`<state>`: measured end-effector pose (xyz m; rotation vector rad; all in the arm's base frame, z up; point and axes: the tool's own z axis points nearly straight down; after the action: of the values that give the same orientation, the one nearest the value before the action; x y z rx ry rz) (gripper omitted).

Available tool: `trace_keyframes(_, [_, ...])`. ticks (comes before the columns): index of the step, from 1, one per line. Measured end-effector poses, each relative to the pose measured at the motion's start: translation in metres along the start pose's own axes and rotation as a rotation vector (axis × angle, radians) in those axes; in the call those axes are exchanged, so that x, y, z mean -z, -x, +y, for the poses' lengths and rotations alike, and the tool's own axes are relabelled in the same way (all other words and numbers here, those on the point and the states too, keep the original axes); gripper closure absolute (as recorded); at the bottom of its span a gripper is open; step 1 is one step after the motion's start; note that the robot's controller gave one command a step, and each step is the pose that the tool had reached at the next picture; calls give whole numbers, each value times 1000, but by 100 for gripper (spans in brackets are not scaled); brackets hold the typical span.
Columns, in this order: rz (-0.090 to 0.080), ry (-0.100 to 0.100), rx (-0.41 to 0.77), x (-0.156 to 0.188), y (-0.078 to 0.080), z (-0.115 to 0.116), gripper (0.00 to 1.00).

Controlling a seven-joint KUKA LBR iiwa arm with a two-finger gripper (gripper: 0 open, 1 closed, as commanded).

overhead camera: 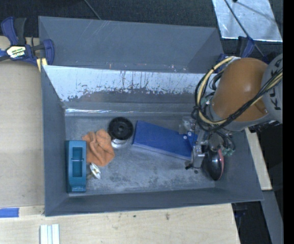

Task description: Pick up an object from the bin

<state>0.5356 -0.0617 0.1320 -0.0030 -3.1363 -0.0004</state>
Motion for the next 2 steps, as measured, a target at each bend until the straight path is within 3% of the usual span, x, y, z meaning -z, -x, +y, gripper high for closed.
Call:
trace_keyframes(1, [-8, -1, 2, 4, 2, 0, 0])
trace_keyframes(2, [-15, 0, -74, -54, 15, 6, 0])
